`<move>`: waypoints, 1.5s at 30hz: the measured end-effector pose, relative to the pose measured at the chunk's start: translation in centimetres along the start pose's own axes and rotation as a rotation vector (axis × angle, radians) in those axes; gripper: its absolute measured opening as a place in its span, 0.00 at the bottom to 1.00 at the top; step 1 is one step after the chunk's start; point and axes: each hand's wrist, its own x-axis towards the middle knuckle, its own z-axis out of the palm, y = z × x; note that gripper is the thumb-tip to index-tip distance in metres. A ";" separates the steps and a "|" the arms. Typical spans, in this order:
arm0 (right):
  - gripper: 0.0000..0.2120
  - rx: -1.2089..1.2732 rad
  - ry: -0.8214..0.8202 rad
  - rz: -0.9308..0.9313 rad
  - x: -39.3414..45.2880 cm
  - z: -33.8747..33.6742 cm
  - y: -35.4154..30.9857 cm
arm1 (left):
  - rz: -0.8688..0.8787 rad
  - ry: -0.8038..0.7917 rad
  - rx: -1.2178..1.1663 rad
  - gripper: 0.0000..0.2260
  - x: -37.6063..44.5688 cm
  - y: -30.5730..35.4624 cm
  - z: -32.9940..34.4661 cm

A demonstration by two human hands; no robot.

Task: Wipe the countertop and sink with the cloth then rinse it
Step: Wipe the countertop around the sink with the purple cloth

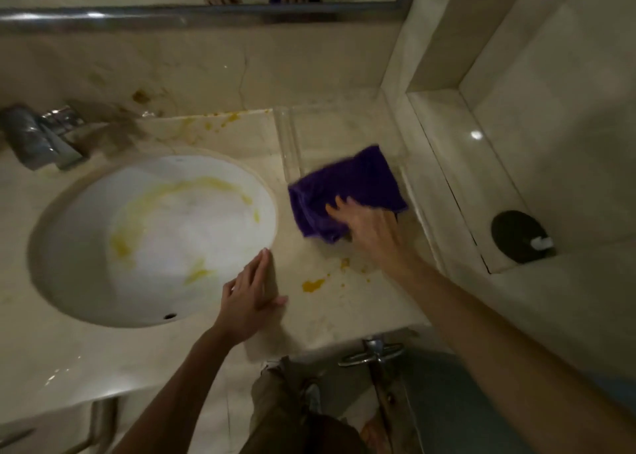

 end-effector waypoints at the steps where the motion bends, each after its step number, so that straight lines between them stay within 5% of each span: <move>1: 0.28 0.036 -0.065 -0.002 -2.9 1.0 -1.5 | 0.000 0.002 0.002 0.46 0.0 0.0 0.0; 5: 0.41 0.105 -0.230 0.129 -10.9 1.8 -6.4 | -0.031 -0.012 -0.120 0.40 0.0 0.3 -0.3; 8: 0.34 0.158 -0.042 0.214 -9.1 1.0 -7.1 | -0.042 -0.025 -0.245 0.36 0.0 -0.3 -1.4; 12: 0.32 0.043 -0.101 0.242 -3.7 2.6 -4.9 | 0.027 0.008 0.092 0.32 -1.9 -2.5 -1.3; 17: 0.31 -0.022 -0.128 0.121 -1.2 5.4 -1.3 | 0.044 0.023 0.160 0.30 -2.6 -3.6 0.0; 27: 0.31 -0.041 -0.067 0.071 4.6 6.2 2.3 | 0.080 0.062 0.197 0.32 -2.2 -3.8 0.3; 38: 0.35 -0.093 -0.204 0.153 -16.0 4.5 -3.1 | 0.101 0.091 0.095 0.42 -3.0 -4.0 0.3; 45: 0.33 0.037 -0.135 0.282 -9.9 4.1 2.5 | 0.070 0.095 0.083 0.42 -3.0 -3.7 0.2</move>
